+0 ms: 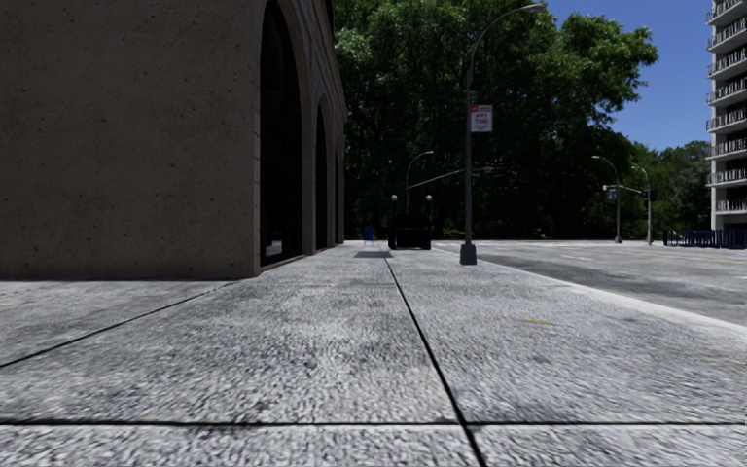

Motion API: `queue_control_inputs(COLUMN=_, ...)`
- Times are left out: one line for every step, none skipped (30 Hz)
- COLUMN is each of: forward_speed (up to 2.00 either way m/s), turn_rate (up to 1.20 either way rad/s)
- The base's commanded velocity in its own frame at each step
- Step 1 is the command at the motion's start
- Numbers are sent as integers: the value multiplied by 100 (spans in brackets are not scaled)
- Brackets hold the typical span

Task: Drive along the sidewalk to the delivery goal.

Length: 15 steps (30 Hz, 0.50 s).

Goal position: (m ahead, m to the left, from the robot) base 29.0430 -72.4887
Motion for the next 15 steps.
queue_control_inputs(forward_speed=200, turn_rate=0)
queue_control_inputs(forward_speed=200, turn_rate=0)
queue_control_inputs(forward_speed=200, turn_rate=0)
queue_control_inputs(forward_speed=200, turn_rate=0)
queue_control_inputs(forward_speed=200, turn_rate=0)
queue_control_inputs(forward_speed=200, turn_rate=0)
queue_control_inputs(forward_speed=200, turn_rate=0)
queue_control_inputs(forward_speed=200, turn_rate=0)
queue_control_inputs(forward_speed=200, turn_rate=0)
queue_control_inputs(forward_speed=200, turn_rate=0)
queue_control_inputs(forward_speed=200, turn_rate=0)
queue_control_inputs(forward_speed=200, turn_rate=0)
queue_control_inputs(forward_speed=200, turn_rate=0)
queue_control_inputs(forward_speed=200, turn_rate=0)
queue_control_inputs(forward_speed=200, turn_rate=0)
